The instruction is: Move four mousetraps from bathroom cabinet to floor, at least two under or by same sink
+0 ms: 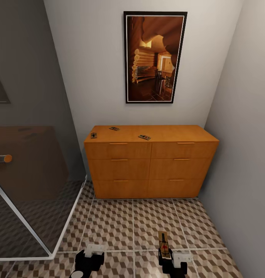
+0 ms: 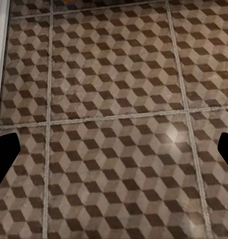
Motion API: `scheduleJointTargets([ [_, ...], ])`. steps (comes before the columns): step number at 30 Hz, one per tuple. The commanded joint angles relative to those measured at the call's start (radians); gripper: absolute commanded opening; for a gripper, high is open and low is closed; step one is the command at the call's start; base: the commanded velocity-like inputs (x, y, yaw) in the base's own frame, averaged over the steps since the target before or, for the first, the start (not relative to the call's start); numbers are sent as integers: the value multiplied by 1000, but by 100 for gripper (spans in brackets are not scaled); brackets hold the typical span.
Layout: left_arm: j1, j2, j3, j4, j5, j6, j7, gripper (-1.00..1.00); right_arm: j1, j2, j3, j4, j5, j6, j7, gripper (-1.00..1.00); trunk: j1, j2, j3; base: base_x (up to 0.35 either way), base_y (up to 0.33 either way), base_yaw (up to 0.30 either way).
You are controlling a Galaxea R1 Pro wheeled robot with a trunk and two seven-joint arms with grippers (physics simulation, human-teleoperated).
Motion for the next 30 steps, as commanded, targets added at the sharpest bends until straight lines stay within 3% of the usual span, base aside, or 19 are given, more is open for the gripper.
scheduleJointTargets([
  [1,0,1,-4,-1,0,6,7,100,-1,0,-2,1,8,-2,-5,-100,0,-1,-1,0,0,0],
  [7,-1,-1,-3,25,1,6,7,100,-1,0,-2,1,8,-2,-5,-100,0,-1,-1,0,0,0],
  [14,-1,-23,-3,40,2,6,7,100,-1,0,-2,1,8,-2,-5,-100,0,-1,-1,0,0,0],
  [30,-1,-33,-2,32,1,-1,8,100,-1,0,-2,1,8,-2,-5,-100,0,-1,-1,0,0,0],
])
